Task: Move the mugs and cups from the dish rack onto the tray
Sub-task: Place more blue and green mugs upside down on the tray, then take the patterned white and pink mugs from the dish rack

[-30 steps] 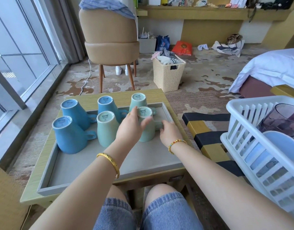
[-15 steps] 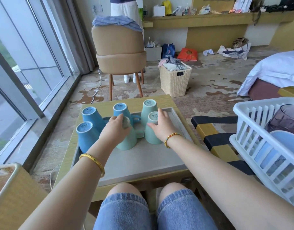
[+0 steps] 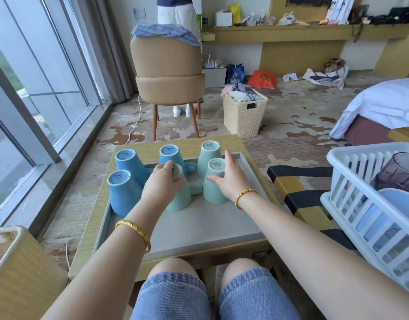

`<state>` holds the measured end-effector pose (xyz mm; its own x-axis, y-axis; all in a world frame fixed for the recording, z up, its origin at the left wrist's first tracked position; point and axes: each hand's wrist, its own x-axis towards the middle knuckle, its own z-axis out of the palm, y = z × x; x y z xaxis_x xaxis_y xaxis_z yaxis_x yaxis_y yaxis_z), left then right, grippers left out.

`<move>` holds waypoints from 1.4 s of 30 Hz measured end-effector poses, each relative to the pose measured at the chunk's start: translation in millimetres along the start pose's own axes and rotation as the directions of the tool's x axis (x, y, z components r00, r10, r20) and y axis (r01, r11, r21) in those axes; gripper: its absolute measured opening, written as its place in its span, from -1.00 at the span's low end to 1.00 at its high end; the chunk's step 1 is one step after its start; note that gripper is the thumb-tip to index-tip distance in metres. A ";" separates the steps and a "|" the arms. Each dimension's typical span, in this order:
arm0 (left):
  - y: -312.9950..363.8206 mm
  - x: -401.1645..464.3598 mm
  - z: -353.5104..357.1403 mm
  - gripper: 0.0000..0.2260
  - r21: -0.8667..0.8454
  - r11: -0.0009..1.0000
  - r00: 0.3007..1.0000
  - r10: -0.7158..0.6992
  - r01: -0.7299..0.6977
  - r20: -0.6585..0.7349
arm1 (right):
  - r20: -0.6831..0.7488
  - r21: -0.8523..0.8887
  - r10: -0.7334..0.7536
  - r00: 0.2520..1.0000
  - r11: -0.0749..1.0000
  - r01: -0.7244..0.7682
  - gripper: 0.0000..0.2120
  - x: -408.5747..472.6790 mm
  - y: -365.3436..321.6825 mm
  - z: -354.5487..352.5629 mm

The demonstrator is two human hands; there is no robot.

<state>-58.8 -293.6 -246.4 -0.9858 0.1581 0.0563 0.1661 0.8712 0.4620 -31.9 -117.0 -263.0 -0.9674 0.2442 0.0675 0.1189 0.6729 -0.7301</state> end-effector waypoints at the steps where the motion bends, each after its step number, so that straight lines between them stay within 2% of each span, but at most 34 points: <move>1: 0.1 0.0 0.7 -0.54 0.001 1.000 1.000 -0.003 0.003 0.005 | -0.004 0.003 0.001 1.000 1.000 -0.001 -0.08 -0.3 0.3 0.7; 4: 0.5 -2.5 3.0 -0.57 0.032 0.999 1.000 -0.009 0.009 0.023 | 0.018 0.000 0.021 1.000 1.000 -0.021 -0.07 -2.3 1.2 1.3; 6: 2.6 -8.9 4.6 -0.48 0.081 0.996 0.999 -0.026 0.025 0.019 | 0.050 -0.023 0.056 0.997 0.998 -0.055 -0.06 -6.2 3.1 -1.2; 8: 8.2 -18.5 4.9 -0.42 0.084 0.996 0.999 -0.018 0.022 -0.049 | 0.067 -0.052 0.071 0.995 0.996 -0.067 -0.07 -13.6 6.3 -7.4; 10: 19.4 -28.5 2.4 -0.46 0.089 0.995 0.989 0.059 -0.047 -0.135 | 0.059 -0.057 0.063 0.996 0.997 -0.059 -0.14 -23.9 8.0 -19.8; 12: 37.1 -38.9 -3.0 -0.54 0.070 0.991 0.978 0.128 -0.118 -0.167 | 0.009 -0.108 0.031 0.999 0.994 -0.030 -0.30 -36.3 9.0 -38.2; 14: 62.6 -49.8 -10.5 -0.63 0.002 0.983 0.969 0.182 -0.184 -0.165 | -0.050 -0.179 -0.023 0.999 0.984 0.013 -0.51 -49.8 8.0 -60.3; 17: 110.6 -69.1 -20.1 -0.75 -0.054 0.949 0.943 0.300 -0.310 -0.141 | -0.113 -0.174 -0.090 0.990 0.982 0.070 -0.78 -71.8 5.4 -96.3; 24: 212.2 -122.1 -15.5 -0.83 -0.110 0.846 0.852 0.515 -0.522 -0.090 | -0.252 -0.235 -0.164 0.954 0.966 0.105 -0.79 -120.6 23.4 -182.7; 28: 254.1 -144.0 4.7 -0.83 -0.205 0.809 0.831 0.554 -0.551 -0.047 | -0.345 -0.242 -0.098 0.933 0.970 0.012 -0.79 -146.5 52.2 -226.5; 34: 305.0 -175.8 45.3 -0.77 -0.317 0.759 0.790 0.612 -0.569 0.048 | -0.460 -0.284 0.080 0.884 0.930 -0.232 -0.74 -191.0 101.4 -285.7; 36: 319.7 -187.3 61.6 -0.76 -0.354 0.740 0.768 0.635 -0.573 0.086 | -0.474 -0.355 0.156 0.867 0.867 -0.349 -0.72 -207.4 114.0 -301.8; 38: 334.1 -199.0 77.2 -0.76 -0.374 0.722 0.740 0.661 -0.582 0.124 | -0.474 -0.470 0.236 0.848 0.747 -0.471 -0.81 -222.9 126.2 -315.5; 42: 358.3 -222.1 100.7 -0.77 -0.435 0.687 0.684 0.703 -0.582 0.195 | -0.486 -0.592 0.368 0.793 0.529 -0.608 -0.71 -247.6 146.3 -337.6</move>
<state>222.1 30.2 -182.6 -0.5525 0.8115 0.1905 0.6776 0.3042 0.6696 300.6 156.7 -157.0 -0.6145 0.7805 0.1152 0.7837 0.6206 -0.0244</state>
